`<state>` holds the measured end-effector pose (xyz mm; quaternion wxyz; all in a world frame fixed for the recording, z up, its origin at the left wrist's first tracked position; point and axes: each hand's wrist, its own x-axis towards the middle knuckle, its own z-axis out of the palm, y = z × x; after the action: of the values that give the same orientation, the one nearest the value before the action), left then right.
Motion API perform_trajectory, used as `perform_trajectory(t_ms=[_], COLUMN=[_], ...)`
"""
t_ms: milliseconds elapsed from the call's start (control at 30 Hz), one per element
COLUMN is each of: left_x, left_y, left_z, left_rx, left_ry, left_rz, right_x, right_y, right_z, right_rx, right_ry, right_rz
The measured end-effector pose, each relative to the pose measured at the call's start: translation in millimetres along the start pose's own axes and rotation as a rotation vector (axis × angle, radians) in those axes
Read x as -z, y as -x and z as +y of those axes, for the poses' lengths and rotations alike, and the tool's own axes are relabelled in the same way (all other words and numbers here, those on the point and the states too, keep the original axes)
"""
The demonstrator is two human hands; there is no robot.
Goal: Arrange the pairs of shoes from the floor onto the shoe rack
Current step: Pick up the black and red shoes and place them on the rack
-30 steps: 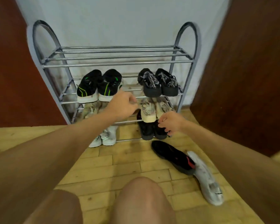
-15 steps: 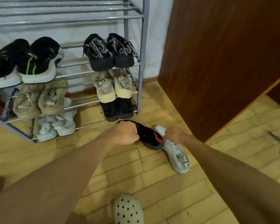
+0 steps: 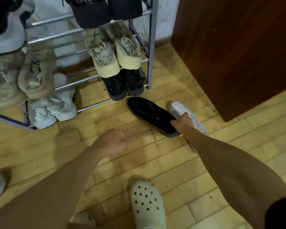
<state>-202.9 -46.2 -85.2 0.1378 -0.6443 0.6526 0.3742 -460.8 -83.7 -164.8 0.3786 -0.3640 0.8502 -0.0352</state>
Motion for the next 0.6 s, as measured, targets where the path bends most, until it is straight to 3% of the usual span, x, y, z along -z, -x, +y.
perform_trajectory(t_ms=[100,233,367,433,600], left_x=[-2.2,-1.1,1.6,3.1,8.5], left_y=[2.1,16.6,41.4,54.8,86.8], left_z=[0.2,1.3,5.2,4.0,0.2], left_rx=[-0.013,-0.026,-0.063,-0.067,-0.055], left_ry=[0.033,0.141,0.198,0.310,0.501], left_rz=[-0.014,-0.019,0.019,-0.003,-0.019], right_x=[3.9,-7.1,-24.4,-19.1,40.3], right_y=[10.2,38.2,65.9,81.7,109.9], right_z=[2.6,5.2,1.6,-1.4,-2.6], right_rx=[-0.020,-0.086,-0.088,-0.047,0.188], right_ry=[-0.095,-0.186,-0.267,-0.252,0.145], right_rz=[-0.106,-0.373,-0.484,-0.451,-0.225])
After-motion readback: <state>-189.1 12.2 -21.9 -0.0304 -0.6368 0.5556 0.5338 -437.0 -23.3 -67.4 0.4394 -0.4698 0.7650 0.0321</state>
